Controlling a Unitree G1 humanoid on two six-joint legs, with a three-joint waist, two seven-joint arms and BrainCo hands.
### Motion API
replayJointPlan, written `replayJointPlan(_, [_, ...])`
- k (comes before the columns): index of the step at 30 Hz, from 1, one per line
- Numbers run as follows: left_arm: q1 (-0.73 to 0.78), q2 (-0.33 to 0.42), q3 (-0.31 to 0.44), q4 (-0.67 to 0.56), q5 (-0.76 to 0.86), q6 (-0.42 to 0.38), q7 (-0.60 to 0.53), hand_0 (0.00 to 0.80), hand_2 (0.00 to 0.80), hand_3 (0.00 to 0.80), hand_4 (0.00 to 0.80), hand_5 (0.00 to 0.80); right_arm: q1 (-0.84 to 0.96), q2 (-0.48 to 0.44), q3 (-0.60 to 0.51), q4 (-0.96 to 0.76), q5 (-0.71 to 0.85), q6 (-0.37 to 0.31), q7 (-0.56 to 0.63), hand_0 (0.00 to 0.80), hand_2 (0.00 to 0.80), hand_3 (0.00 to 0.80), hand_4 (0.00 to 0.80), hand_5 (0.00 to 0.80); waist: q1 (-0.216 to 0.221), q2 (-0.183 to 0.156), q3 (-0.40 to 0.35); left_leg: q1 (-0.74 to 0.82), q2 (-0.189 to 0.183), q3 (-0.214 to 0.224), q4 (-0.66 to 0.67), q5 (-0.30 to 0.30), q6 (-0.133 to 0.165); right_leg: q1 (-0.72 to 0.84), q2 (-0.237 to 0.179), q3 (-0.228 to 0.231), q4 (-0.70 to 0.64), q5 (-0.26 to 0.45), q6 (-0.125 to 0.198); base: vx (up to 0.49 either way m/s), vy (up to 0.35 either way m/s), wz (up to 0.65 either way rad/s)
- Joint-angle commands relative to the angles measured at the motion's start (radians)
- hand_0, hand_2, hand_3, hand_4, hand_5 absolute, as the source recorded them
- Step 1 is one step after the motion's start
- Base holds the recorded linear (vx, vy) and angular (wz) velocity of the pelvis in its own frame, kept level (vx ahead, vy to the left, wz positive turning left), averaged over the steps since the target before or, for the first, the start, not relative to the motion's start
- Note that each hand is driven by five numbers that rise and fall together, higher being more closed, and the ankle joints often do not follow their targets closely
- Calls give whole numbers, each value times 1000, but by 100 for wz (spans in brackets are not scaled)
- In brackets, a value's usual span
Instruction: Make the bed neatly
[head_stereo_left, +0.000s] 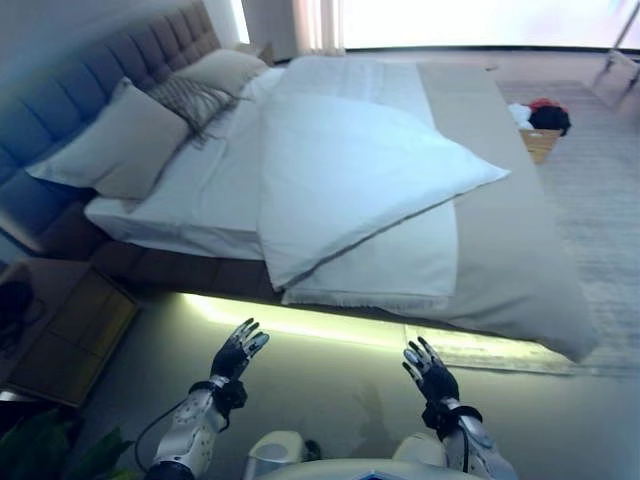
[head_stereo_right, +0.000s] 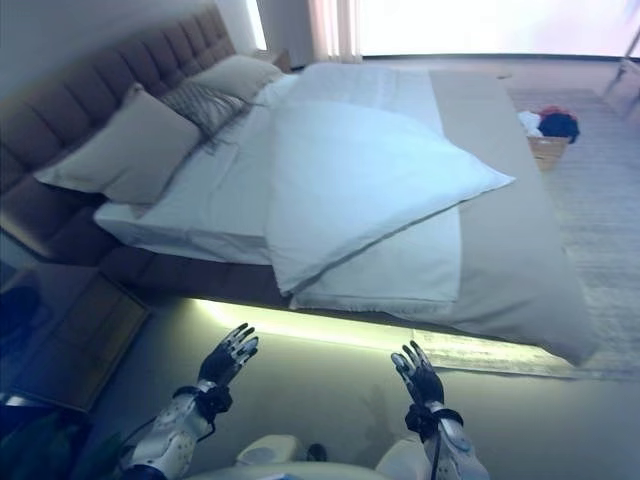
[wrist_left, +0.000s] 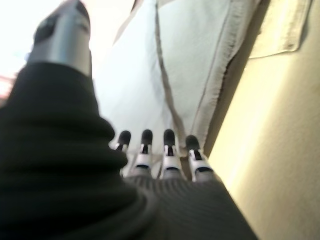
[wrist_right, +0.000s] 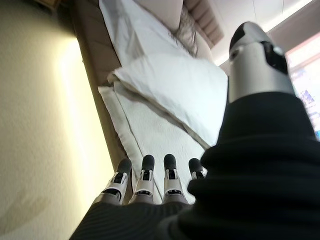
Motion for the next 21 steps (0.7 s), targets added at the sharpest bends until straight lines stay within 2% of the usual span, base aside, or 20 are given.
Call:
replayJointPlan(1, [-51, 3, 32, -70, -28, -47, -21, 0, 0, 0, 0, 0, -93, 1, -2, 24, 46, -52, 14, 0, 0, 0, 0, 0, -41, -45, 28, 175, -86, -84, -44, -116, 52, 40, 37, -54, -526, 467, 34, 423, -169, -4])
replayJointPlan(3, [-41, 0, 39, -68, -27, -53, -38, 0, 0, 0, 0, 0, -92, -3, 1, 35, 47, -43, 18, 0, 0, 0, 0, 0, -37, -48, 27, 188, -82, -87, -41, -131, 57, 36, 49, -78, -534, 472, 32, 458, -172, 9])
replayJointPlan(5, [-12, -10, 45, -80, -12, -55, -56, 0, 0, 0, 0, 0, -68, -7, 2, 57, 48, -52, 44, 0, 0, 0, 0, 0, -32, -47, 21, 185, -68, -82, 16, -152, 57, 59, 65, -66, -508, 444, 22, 532, -247, 14])
replayJointPlan(7, [25, -14, 54, -88, -8, -60, -60, 0, 0, 0, 0, 0, -49, -4, -7, 70, 33, -47, 69, 0, 0, 0, 0, 0, -35, -59, 12, 175, -53, -74, 72, -141, 47, 80, 59, -56, -478, 424, 16, 548, -316, 51])
replayJointPlan(9, [54, -18, 68, -89, -24, -47, -55, 0, 0, 0, 0, 0, -36, -2, -12, 70, 13, -33, 53, 0, 0, 0, 0, 0, -30, -50, 9, 180, -21, -67, 134, -127, 31, 96, 66, -52, -414, 403, 3, 520, -329, 44])
replayJointPlan(10, [67, -21, 80, -94, -35, -40, -76, 0, 0, 0, 0, 0, -26, -1, -7, 53, 17, -28, 62, 0, 0, 0, 0, 0, -31, -54, 2, 167, -2, -74, 182, -49, 3, 116, 80, -53, -392, 378, -12, 453, -357, 32])
replayJointPlan(11, [79, -21, 87, -108, -32, -38, -88, 0, 0, 0, 0, 0, -17, -10, -4, 38, 33, -25, 79, 0, 0, 0, 0, 0, -27, -50, -1, 151, 13, -76, 241, -11, -18, 136, 102, -57, -388, 348, -27, 440, -388, 38])
replayJointPlan(12, [88, -19, 89, -117, -28, -45, -104, 0, 0, 0, 0, 0, -11, -16, -4, 33, 39, -25, 91, 0, 0, 0, 0, 0, -27, -58, -8, 130, 11, -73, 293, 24, -31, 149, 112, -63, -389, 324, -40, 391, -317, 37])
replayJointPlan(15, [84, -29, 56, -121, -37, -66, -126, 0, 0, 0, 0, 0, -13, -48, -6, 32, 44, -30, 64, 0, 0, 0, 0, 0, -28, -50, -22, 59, 24, -63, 466, 116, -72, 206, 159, -95, -393, 242, -90, 342, -256, 13])
replayJointPlan(17, [72, -34, 38, -119, -42, -67, -115, 0, 0, 0, 0, 0, -22, -59, -9, 41, 52, -29, 44, 0, 0, 0, 0, 0, -31, -53, -20, 3, 47, -45, 548, 150, -89, 229, 169, -106, -389, 207, -115, 231, -203, 31])
replayJointPlan(18, [63, -35, 25, -126, -52, -66, -114, 0, 0, 0, 0, 0, -25, -69, -15, 40, 69, -30, 37, 0, 0, 0, 0, 0, -30, -56, -9, -69, 79, -42, 582, 168, -93, 245, 180, -104, -384, 189, -134, 183, -171, 27])
replayJointPlan(20, [63, -37, 15, -143, -40, -72, -124, 0, 0, 0, 0, 0, -21, -72, -17, 19, 91, -33, 51, 0, 0, 0, 0, 0, -16, -59, 14, -131, 106, -51, 523, 184, -92, 265, 198, -94, -384, 180, -139, 208, -131, 12])
replayJointPlan(21, [68, -38, 12, -148, -29, -79, -120, 0, 0, 0, 0, 0, -17, -70, -14, 4, 90, -28, 44, 0, 0, 0, 0, 0, -9, -58, 21, -130, 119, -53, 443, 204, -95, 280, 210, -86, -389, 175, -136, 243, -28, -7])
